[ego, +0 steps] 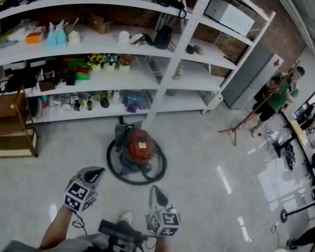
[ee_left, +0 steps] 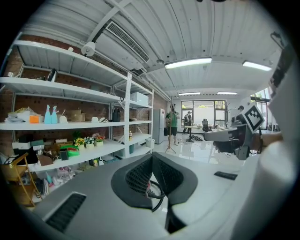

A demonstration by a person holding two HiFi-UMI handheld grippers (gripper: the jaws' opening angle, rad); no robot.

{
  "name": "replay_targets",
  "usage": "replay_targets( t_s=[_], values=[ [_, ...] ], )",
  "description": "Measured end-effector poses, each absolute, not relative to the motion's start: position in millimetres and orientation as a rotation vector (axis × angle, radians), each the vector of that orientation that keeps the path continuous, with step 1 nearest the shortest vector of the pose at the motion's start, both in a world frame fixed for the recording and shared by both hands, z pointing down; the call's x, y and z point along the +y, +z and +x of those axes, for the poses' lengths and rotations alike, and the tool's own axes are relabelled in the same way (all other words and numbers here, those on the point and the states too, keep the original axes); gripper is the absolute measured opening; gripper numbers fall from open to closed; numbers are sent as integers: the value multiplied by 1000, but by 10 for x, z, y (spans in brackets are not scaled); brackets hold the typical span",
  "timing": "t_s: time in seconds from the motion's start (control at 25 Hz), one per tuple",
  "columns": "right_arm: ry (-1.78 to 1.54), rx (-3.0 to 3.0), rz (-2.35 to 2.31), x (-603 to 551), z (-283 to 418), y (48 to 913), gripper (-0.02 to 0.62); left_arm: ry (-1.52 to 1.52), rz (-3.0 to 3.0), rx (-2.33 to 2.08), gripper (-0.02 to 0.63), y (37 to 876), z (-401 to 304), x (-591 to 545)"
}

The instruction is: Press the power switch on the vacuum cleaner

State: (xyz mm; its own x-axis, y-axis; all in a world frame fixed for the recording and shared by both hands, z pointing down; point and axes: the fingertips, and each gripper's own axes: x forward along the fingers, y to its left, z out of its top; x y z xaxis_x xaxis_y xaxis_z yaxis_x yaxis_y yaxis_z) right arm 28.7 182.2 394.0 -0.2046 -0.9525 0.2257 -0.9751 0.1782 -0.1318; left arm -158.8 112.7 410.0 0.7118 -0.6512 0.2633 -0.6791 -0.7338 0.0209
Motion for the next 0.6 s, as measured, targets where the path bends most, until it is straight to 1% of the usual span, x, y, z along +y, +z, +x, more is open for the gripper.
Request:
replay_targets(
  t_s=[0.28,0.6],
  values=[
    [392,-2351,1890,1513,344,4000,12,364,2780,-1130,6,4108,-1566,800],
    [421,-2340,1888,1149,598,4117,12,400,2789,-1103,6,4174,-1268,441]
  ],
)
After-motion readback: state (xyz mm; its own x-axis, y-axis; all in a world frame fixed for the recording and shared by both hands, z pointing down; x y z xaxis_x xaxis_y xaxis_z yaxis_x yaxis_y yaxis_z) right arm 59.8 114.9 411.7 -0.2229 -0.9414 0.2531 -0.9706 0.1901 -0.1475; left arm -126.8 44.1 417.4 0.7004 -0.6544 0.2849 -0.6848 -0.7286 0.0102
